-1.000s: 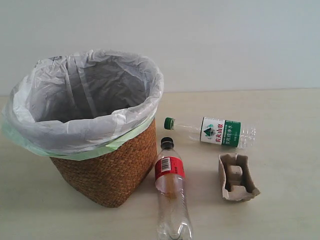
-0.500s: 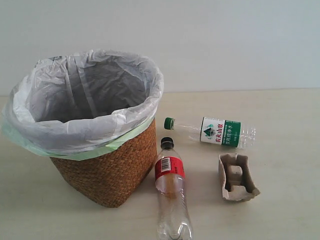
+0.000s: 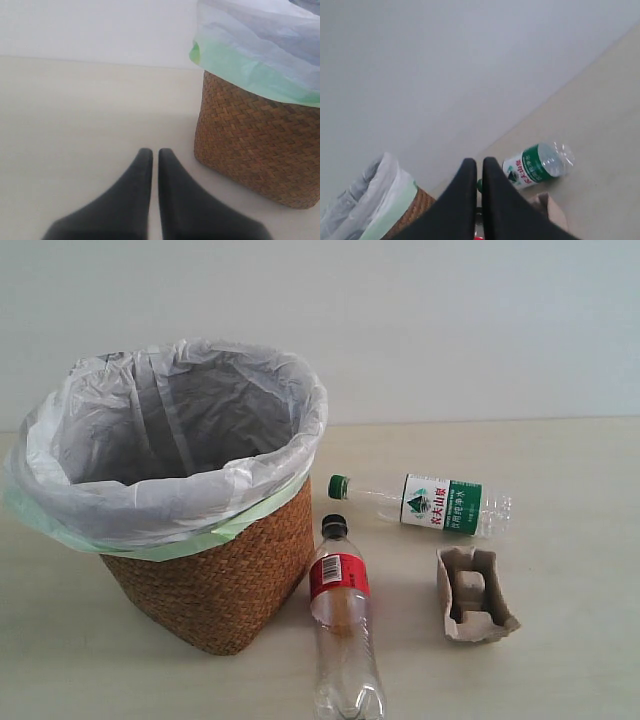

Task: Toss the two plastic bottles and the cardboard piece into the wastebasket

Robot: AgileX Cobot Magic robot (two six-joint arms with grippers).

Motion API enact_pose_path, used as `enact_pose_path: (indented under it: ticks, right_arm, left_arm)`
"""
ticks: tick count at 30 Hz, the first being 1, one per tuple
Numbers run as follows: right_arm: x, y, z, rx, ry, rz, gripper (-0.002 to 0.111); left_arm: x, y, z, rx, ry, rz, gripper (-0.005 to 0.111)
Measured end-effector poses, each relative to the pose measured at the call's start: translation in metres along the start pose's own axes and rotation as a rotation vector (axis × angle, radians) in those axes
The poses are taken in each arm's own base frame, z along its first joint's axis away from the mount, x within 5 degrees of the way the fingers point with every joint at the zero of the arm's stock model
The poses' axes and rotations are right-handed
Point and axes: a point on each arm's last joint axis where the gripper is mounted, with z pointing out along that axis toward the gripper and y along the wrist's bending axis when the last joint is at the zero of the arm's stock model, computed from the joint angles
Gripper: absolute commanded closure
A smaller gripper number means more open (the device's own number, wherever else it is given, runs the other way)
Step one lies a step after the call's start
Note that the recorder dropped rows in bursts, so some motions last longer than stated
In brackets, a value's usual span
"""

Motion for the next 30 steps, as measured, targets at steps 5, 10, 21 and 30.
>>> enact_pose_path:
  ticks: [5,10,21,30]
  right_arm:
    - [-0.031,0.037,0.0,-0.071,0.035,-0.202,0.108]
    - [-0.045,0.058,0.032,-0.003,0.246,-0.344,0.108]
    - [-0.038,0.061,0.144,0.145,0.786,-0.441,0.093]
    - [-0.006,0.058,0.221,0.167,1.028,-0.434,0.043]
  left_arm:
    - [0.0,0.0,0.0,0.0,0.0,0.0,0.103]
    - [0.0,0.0,0.0,0.0,0.0,0.0,0.103]
    - [0.0,0.0,0.0,0.0,0.0,0.0,0.103]
    - [0.0,0.0,0.0,0.0,0.0,0.0,0.103]
